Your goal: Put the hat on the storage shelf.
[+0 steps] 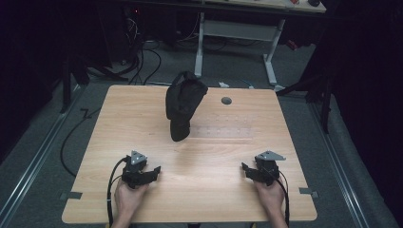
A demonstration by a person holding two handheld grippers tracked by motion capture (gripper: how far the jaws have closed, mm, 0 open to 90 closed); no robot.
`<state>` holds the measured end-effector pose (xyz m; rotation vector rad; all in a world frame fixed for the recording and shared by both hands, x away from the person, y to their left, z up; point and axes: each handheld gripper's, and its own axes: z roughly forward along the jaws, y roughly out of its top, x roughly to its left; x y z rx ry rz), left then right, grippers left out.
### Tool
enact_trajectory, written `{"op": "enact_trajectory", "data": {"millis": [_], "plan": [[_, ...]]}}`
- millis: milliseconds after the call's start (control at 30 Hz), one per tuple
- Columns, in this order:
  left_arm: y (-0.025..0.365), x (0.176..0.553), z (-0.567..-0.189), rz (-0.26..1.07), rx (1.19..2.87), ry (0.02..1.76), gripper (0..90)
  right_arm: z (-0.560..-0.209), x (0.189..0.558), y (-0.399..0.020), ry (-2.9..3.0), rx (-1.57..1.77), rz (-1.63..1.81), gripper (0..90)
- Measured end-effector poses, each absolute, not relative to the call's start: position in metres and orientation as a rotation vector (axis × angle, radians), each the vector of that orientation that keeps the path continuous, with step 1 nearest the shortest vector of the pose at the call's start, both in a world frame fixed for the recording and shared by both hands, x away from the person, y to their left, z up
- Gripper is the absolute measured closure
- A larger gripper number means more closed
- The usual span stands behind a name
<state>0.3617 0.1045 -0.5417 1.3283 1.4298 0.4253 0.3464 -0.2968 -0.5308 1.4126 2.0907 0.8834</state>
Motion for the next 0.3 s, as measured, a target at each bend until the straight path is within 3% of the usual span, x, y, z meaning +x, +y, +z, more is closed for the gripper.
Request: {"op": "enact_trajectory", "data": {"millis": [100, 300], "plan": [[0.1025, 0.3599, -0.5462, 0.487, 1.342, 1.401, 33.9, -0.5307, 0.3463, -0.2968, 2.091, 1.413, 0.883, 36.3], [0.1020, 0.3596, -0.5462, 0.484, 1.345, 1.403, 31.3, -0.5308, 0.3461, -0.2965, 2.090, 1.420, 0.884, 36.3]]}}
